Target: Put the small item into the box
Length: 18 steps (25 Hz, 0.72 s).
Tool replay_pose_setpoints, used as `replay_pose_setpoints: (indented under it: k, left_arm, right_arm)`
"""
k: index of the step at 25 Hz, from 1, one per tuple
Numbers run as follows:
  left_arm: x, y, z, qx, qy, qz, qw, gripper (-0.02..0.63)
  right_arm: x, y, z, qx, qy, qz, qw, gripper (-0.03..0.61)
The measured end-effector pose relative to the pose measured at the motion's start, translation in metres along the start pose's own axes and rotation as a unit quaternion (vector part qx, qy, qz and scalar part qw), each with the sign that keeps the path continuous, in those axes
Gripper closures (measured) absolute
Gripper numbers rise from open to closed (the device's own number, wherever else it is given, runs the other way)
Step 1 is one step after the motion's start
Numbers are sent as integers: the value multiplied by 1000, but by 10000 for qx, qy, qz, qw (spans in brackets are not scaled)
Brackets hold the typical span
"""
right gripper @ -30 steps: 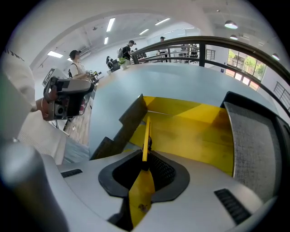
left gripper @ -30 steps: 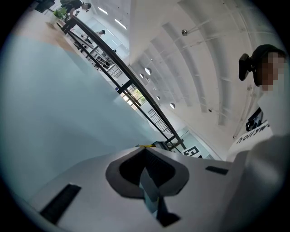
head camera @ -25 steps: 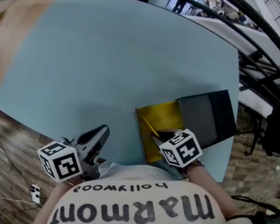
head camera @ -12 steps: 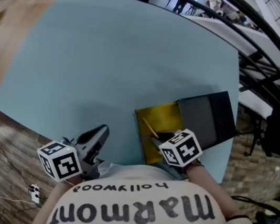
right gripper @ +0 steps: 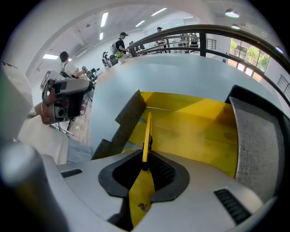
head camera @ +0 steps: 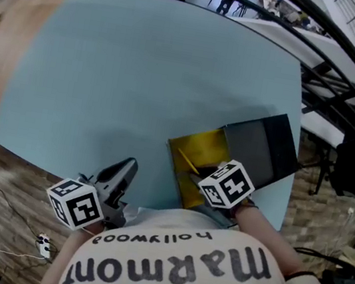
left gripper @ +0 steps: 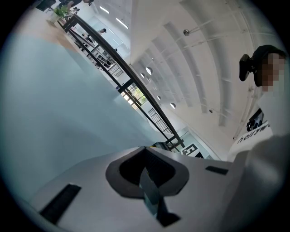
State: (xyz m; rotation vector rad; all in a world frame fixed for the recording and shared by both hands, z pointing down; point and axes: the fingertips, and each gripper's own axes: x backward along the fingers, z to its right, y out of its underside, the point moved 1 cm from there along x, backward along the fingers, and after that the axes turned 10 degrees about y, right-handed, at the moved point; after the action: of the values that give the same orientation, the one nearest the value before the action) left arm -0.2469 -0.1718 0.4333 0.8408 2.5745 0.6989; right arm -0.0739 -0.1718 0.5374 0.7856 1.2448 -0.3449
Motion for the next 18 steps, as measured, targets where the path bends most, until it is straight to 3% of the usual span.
replay_pose_setpoints:
  k: [18]
  left_arm:
    - [5, 5, -1, -2, -65, 30, 10000, 612]
  right_arm:
    - [1, 2, 6, 9, 139, -31, 9999, 506]
